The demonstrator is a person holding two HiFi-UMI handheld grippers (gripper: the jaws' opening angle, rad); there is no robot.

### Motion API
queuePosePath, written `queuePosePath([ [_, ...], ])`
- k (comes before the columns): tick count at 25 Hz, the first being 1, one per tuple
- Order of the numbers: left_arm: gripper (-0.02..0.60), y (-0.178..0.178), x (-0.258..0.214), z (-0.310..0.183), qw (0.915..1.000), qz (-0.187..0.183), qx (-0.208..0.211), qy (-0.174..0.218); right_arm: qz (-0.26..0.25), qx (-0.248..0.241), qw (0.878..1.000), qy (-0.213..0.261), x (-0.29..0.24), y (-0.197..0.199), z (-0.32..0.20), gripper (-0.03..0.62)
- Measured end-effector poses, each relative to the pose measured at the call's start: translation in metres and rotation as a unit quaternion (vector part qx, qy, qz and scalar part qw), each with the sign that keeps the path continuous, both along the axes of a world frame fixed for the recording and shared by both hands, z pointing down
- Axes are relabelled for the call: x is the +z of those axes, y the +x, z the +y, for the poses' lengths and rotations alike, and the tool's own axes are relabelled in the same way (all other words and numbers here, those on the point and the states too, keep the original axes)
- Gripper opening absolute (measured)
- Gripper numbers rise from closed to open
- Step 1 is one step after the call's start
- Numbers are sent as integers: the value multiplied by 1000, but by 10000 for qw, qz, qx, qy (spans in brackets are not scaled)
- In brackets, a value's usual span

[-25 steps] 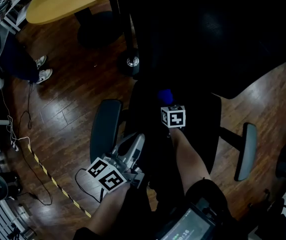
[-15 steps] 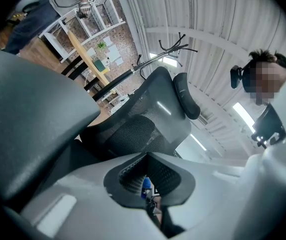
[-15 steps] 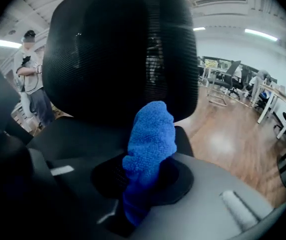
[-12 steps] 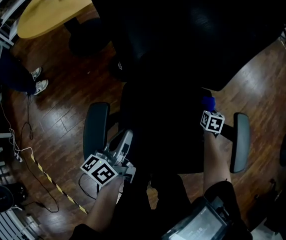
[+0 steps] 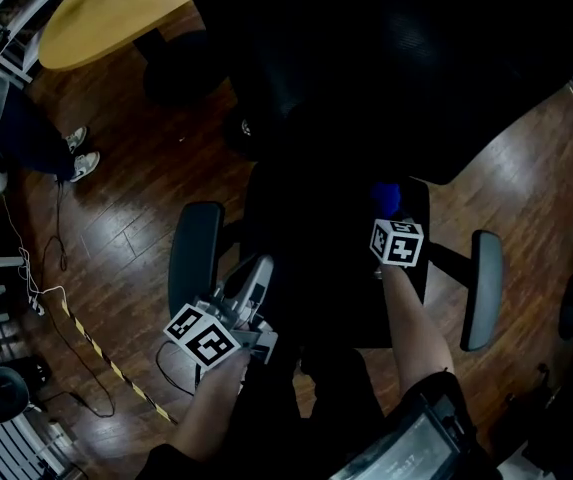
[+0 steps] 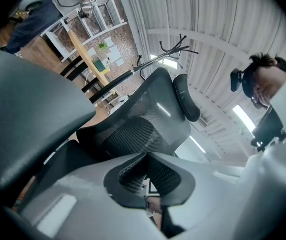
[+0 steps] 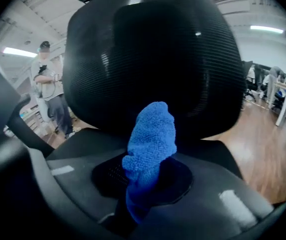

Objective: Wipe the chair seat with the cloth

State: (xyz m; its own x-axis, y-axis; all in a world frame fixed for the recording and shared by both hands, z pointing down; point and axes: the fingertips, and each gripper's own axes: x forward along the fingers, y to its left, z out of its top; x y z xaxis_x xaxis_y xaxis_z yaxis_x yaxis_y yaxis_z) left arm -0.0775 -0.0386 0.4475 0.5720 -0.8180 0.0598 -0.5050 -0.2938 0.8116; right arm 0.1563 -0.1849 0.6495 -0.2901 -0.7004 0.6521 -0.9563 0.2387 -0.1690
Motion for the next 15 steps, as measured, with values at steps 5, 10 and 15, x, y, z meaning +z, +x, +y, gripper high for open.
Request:
queuePosePath([
  [5, -6, -4, -2, -2, 10000, 29, -70, 25, -795, -1200, 9896, -63, -11, -169, 10, 75],
  [10, -6, -4, -7, -3, 9999, 114, -104, 56, -1202, -2070, 9704, -332, -3, -282, 54, 75],
  [15, -6, -3, -8, 1, 9999, 144, -52, 65, -1103, -2232, 9678, -364, 13, -299, 74, 75],
])
